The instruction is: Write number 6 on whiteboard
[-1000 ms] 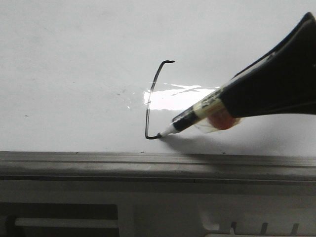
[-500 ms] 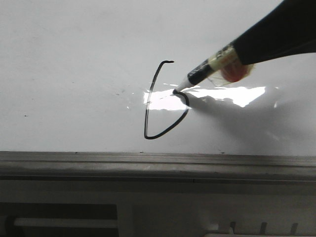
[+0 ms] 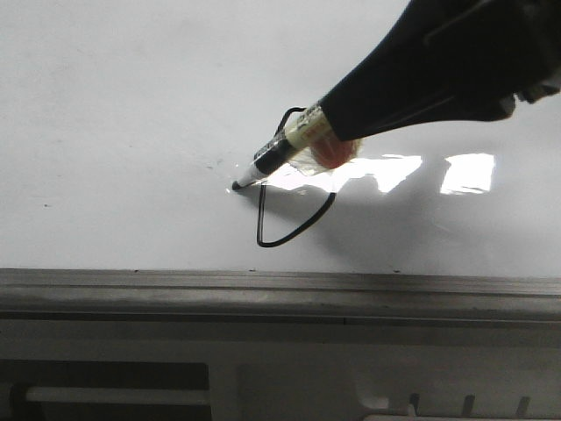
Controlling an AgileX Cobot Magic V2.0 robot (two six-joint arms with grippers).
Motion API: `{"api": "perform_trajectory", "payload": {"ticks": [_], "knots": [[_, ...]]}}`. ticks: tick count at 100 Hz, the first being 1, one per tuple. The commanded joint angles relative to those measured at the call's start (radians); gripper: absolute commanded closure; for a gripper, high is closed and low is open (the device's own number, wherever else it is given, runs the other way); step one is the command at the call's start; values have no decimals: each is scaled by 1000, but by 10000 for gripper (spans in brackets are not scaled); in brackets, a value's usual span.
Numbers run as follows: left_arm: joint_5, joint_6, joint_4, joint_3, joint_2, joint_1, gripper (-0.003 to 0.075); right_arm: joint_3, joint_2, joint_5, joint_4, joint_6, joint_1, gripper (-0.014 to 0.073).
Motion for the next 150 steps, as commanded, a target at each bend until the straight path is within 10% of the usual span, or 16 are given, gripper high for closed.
{"api": "perform_trajectory", "payload": {"ticks": [1,19,42,71,116,150], "knots": [[-53,-10,-15,-29,8,-8,739,-66,-74,7,-20,-9,14,638],[-36,-10,-39,-35,20,-8,672,-168,-213,181,-20,-9,83,638],[212,51,-9,-173,237,-8,251,-186,-201,329,-20,26,84,638],[530,343,-68,-393,641,-10,281,-188,-73,496,-13,26,135,638],[588,635,-390,-463,900,-10,291,-188,-66,413,-11,26,216,638],[533,637,-390,-463,902,-10,738,-188,-66,413,-11,26,216,638]]}}
